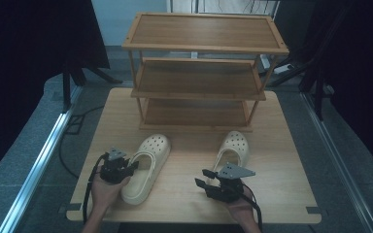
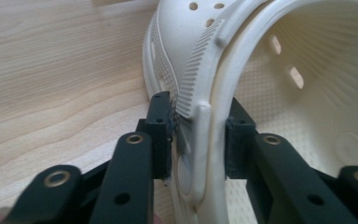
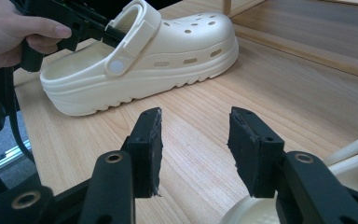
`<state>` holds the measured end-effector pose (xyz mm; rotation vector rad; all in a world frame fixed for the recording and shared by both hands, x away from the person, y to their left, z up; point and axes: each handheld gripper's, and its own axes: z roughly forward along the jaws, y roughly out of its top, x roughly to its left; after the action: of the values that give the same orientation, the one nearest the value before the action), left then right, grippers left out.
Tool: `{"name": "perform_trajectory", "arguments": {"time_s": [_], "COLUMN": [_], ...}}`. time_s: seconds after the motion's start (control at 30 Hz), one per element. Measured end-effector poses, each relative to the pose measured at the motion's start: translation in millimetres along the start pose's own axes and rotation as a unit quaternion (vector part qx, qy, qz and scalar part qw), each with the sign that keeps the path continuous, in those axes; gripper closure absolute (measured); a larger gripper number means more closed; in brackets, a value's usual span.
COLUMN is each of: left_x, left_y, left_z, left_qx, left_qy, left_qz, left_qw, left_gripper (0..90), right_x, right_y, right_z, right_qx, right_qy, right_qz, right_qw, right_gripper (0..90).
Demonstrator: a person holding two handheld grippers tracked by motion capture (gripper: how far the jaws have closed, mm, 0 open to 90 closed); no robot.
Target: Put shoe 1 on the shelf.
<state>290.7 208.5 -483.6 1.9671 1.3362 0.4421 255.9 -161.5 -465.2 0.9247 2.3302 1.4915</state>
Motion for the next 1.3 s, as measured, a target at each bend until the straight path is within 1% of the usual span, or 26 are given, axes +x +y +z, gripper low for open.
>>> {"name": "perform_trajectory", "arguments": {"time_s": [0.1, 0.13, 0.17, 0.2, 0.33, 0.47, 0.5, 0.57, 0.63, 0.83, 1.1, 1.13, 1.3], "left_x": [-0.3, -0.8, -0.8, -0.6, -0.1, -0.3, 0.5, 1.0, 2.8, 3.4, 5.7, 6.2, 5.4], "left_y": [-0.8, -2.0, -2.0, -3.0, -3.6, -3.3, -2.6, -2.4, -1.3, 1.7, 6.9, 8.6, 12.5], "left_z": [-0.8, -0.8, -0.8, -0.7, -1.1, -4.2, -6.0, -6.6, -8.9, -14.5, -23.4, -24.4, -24.0], "left_qx": [-0.007, -0.014, -0.014, -0.019, -0.030, -0.042, -0.047, -0.050, -0.060, -0.068, -0.085, -0.087, -0.087], "left_qy": [0.007, 0.013, 0.013, 0.016, 0.017, 0.016, 0.011, 0.011, 0.008, 0.008, 0.002, -0.001, 0.001], "left_qz": [0.001, 0.002, 0.002, 0.001, -0.002, -0.004, -0.007, -0.008, -0.012, -0.012, -0.017, -0.019, -0.016], "left_qw": [1.0000, 0.9998, 0.9998, 0.9997, 0.9994, 0.9990, 0.9988, 0.9987, 0.9981, 0.9976, 0.9962, 0.9960, 0.9961], "left_gripper": [74.4, 75.4, 75.9, 75.9, 76.6, 77.0, 77.1, 77.1, 77.2, 77.1, 77.1, 77.1, 77.1], "right_x": [0.5, 0.6, 0.6, 0.6, -0.5, -1.6, -2.1, -2.3, -3.5, -6.0, -7.8, -8.7, -10.4], "right_y": [0.1, -0.1, -0.1, -0.4, -0.4, -0.2, -0.2, 0.0, 0.5, 0.3, 0.7, 0.6, 0.3], "right_z": [0.1, 0.9, 0.9, 1.4, 0.9, -1.2, -1.8, -2.3, -3.3, -5.0, -7.4, -7.8, -8.2], "right_qx": [0.000, 0.002, 0.002, 0.002, 0.000, -0.003, -0.004, -0.005, -0.008, -0.010, -0.014, -0.015, -0.016], "right_qy": [-0.001, 0.000, 0.000, -0.001, -0.003, -0.005, -0.006, -0.007, -0.009, -0.011, -0.010, -0.010, -0.011], "right_qz": [0.000, -0.001, -0.001, -0.001, 0.002, 0.003, 0.004, 0.004, 0.006, 0.009, 0.013, 0.017, 0.018], "right_qw": [1.0000, 1.0000, 1.0000, 1.0000, 1.0000, 1.0000, 1.0000, 1.0000, 0.9999, 0.9998, 0.9998, 0.9997, 0.9996], "right_gripper": [54.2, 54.2, 54.2, 54.3, 54.7, 55.1, 55.1, 55.1, 55.1, 55.2, 55.2, 55.2, 55.2]}}
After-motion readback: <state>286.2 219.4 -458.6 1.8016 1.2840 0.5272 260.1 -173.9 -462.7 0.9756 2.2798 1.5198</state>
